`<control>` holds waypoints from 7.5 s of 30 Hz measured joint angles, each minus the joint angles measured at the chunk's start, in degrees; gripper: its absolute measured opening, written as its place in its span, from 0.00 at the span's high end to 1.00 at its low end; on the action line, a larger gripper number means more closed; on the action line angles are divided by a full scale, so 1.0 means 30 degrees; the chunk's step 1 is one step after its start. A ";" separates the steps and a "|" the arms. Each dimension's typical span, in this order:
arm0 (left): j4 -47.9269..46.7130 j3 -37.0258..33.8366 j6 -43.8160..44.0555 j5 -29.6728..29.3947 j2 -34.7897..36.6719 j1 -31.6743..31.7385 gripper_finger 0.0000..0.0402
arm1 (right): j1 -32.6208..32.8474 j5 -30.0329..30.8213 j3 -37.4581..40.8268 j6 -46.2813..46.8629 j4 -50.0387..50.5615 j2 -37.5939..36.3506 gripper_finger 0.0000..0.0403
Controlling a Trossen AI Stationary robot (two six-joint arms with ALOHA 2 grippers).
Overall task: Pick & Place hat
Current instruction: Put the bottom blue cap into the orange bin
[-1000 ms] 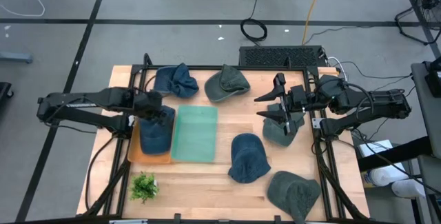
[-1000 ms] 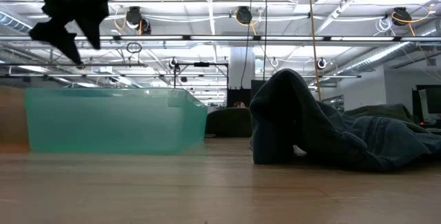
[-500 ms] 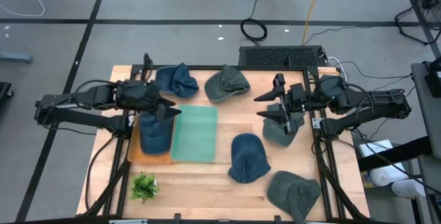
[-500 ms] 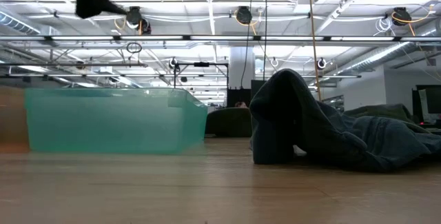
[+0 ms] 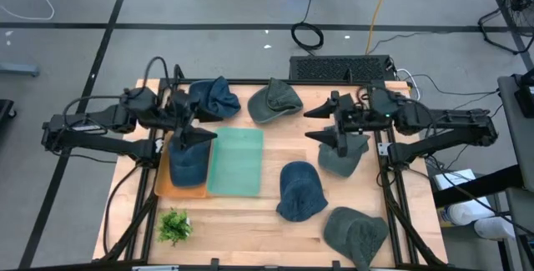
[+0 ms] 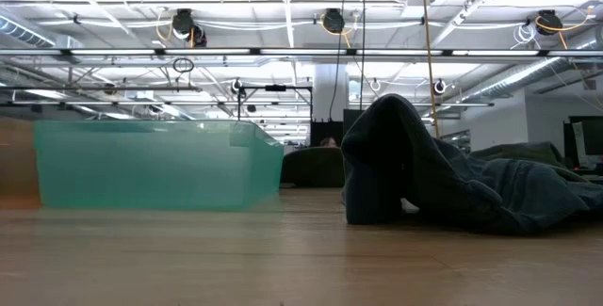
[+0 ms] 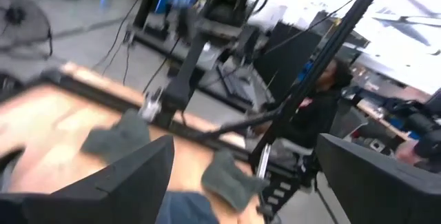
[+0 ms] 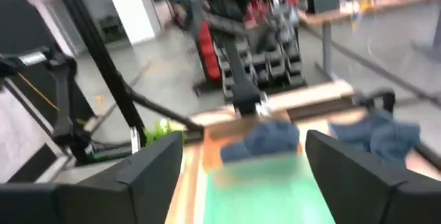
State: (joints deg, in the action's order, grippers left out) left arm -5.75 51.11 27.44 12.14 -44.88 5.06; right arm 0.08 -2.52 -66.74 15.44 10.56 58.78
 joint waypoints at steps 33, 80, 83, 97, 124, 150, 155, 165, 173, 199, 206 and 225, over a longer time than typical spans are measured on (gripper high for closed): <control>0.2613 0.0000 0.0704 0.0012 -0.0036 0.0000 0.09 | -0.7514 -1.3255 -0.0005 -0.1080 0.7600 0.8577 0.23; 0.3466 0.0000 0.1529 0.0648 -0.0036 -0.0015 0.09 | -0.6697 -1.6084 -0.0007 -0.6376 0.7853 1.6677 0.23; 0.3466 0.0000 0.1522 0.0648 -0.0031 -0.0015 0.09 | -0.6334 -1.6299 -0.0007 -0.6369 0.7853 1.6677 0.23; 0.3451 0.0000 0.1590 0.0648 -0.0036 0.0000 0.09 | -0.5698 -1.6062 -0.0007 -0.6393 0.7997 1.6677 0.48; 0.3422 0.0000 0.0533 0.0291 -0.0036 0.0000 0.09 | -0.6252 -1.5517 0.0015 -0.6460 1.2275 0.9344 1.00; 0.3400 0.0000 -0.0574 -0.1071 -0.0036 0.0051 0.09 | -0.6878 -1.5578 0.0015 -0.0099 0.5230 0.1382 1.00; 0.3257 0.0000 -0.0504 -0.1443 -0.0036 0.0051 0.09 | -0.6871 -1.5047 0.0007 0.0966 0.1525 0.0970 1.00; 0.2368 0.0000 -0.1440 -0.2111 -0.0036 0.0051 0.09 | -0.6871 -1.2202 0.0007 0.2135 -0.3979 0.0969 1.00; 0.2395 0.0000 -0.1768 -0.4156 -0.0036 0.0051 0.09 | -0.6864 -1.0697 0.0000 0.2207 -0.6616 0.0925 1.00; 0.2789 0.0000 0.0304 -0.8954 -0.2040 0.0036 0.09 | -0.6827 -0.6587 -0.0007 0.1101 -0.7414 0.1985 1.00; 0.2697 -0.0007 0.0459 -0.9100 -0.2040 0.0036 0.09 | -0.6827 -0.6556 -0.0007 0.1034 -0.7743 0.2583 1.00; 0.1236 -0.0003 0.2531 -0.9063 -0.2004 0.0036 0.11 | -0.6835 -0.6543 -0.0007 0.0841 -0.8017 0.2477 1.00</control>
State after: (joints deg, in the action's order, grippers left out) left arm -2.04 51.10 35.03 -15.05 -50.89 5.17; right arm -20.43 -22.15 -66.76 17.96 -13.49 66.22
